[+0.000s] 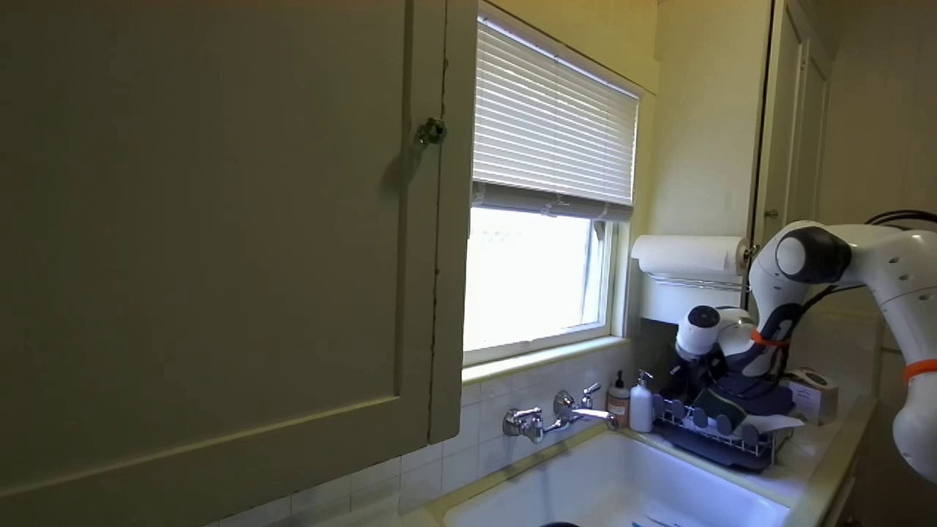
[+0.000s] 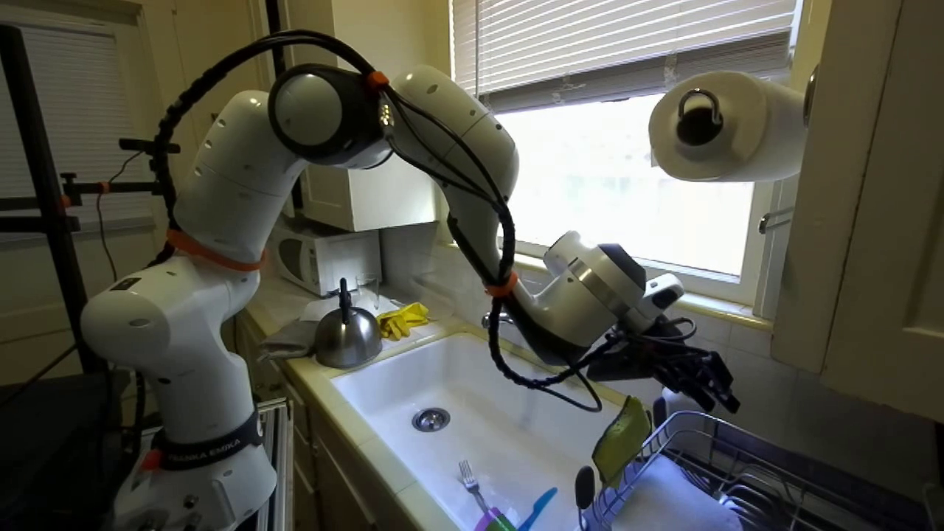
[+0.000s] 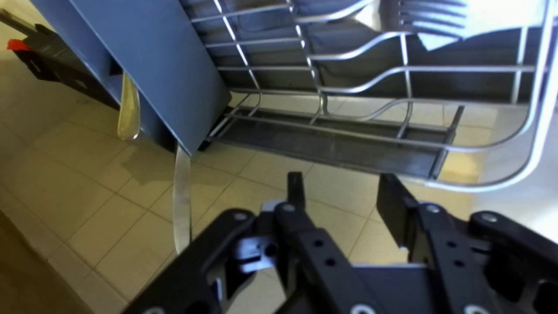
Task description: Remove one fork from the sink
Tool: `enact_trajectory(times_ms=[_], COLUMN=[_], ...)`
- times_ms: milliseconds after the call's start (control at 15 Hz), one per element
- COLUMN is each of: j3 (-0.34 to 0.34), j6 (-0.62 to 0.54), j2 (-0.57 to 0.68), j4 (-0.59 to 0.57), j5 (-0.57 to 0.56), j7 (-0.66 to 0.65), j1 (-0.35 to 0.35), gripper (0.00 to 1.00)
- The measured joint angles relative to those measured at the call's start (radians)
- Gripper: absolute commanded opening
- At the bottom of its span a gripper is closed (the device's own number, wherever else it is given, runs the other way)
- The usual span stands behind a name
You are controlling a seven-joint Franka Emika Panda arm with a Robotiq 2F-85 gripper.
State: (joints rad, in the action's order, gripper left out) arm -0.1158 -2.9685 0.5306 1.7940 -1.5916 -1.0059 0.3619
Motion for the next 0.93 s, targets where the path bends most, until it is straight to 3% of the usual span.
enact_trajectory(times_ms=[200, 333, 467, 733, 867, 933], j3=[0.018, 0.039, 0.04, 0.101, 0.092, 0.09], j6=[0.059, 0.141, 0.196, 0.197, 0.195, 0.197], j2=[-0.093, -0.179, -0.266, -0.437, -0.533, -0.567], j4=[0.023, 0.067, 0.138, 0.338, 0.422, 0.438], j5=[0.106, 0.204, 0.339, 0.603, 0.745, 0.758], j7=[-0.01, 0.029, 0.159, 0.464, 0.6, 0.618], j1=[-0.016, -0.028, -0.052, -0.046, -0.075, -0.08], gripper=[0.99, 1.0, 1.0, 1.0, 1.0, 1.0])
